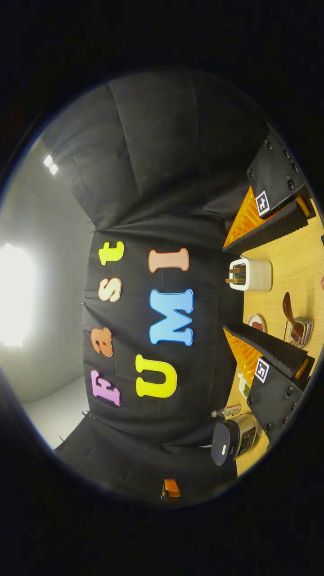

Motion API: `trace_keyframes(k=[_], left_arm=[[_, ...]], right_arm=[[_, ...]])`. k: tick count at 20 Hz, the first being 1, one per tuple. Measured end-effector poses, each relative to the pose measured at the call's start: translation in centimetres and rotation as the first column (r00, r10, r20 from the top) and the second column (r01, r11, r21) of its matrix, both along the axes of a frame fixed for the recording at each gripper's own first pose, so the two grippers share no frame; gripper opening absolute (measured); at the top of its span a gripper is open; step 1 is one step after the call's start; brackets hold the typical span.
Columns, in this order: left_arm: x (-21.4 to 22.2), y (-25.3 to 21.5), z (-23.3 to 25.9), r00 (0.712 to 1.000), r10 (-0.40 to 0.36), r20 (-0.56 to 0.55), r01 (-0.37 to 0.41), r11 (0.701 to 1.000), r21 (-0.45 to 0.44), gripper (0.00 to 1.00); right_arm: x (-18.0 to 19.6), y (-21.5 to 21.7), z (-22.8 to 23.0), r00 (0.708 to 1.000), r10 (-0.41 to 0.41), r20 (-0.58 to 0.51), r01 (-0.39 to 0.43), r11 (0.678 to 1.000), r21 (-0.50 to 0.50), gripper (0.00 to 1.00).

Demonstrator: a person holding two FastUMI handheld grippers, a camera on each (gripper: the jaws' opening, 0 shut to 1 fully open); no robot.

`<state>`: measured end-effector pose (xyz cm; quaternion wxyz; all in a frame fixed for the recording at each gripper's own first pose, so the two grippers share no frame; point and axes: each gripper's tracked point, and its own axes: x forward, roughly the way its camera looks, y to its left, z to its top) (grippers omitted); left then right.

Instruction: Close the left gripper, press the button to open the rice cooker; take a wooden spoon from the chopstick holder with the right hand, scoop a spoonful of rice and pour it into the rice cooker, then put the wooden spoon back into the chopstick holder.

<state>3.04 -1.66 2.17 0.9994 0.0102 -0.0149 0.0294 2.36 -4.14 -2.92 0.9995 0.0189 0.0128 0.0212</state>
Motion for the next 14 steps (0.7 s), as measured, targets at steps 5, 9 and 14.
trace_keyframes(k=[5,9,14], left_arm=[[3.8,0.2,-1.5,0.998,-0.063,-0.009,0.063,0.998,0.017,0.18],[7.0,0.9,-4.6,0.996,-0.074,-0.049,0.073,0.997,-0.015,0.00],[10.7,1.9,-9.8,0.988,-0.096,-0.124,0.090,0.995,-0.049,0.01]], right_arm=[[0.5,1.3,0.4,0.999,-0.035,0.004,0.035,0.999,0.001,0.96],[1.2,2.3,0.6,0.998,-0.061,0.008,0.061,0.998,-0.015,0.96],[2.2,2.7,0.2,0.995,-0.101,-0.009,0.100,0.994,-0.038,0.97]])
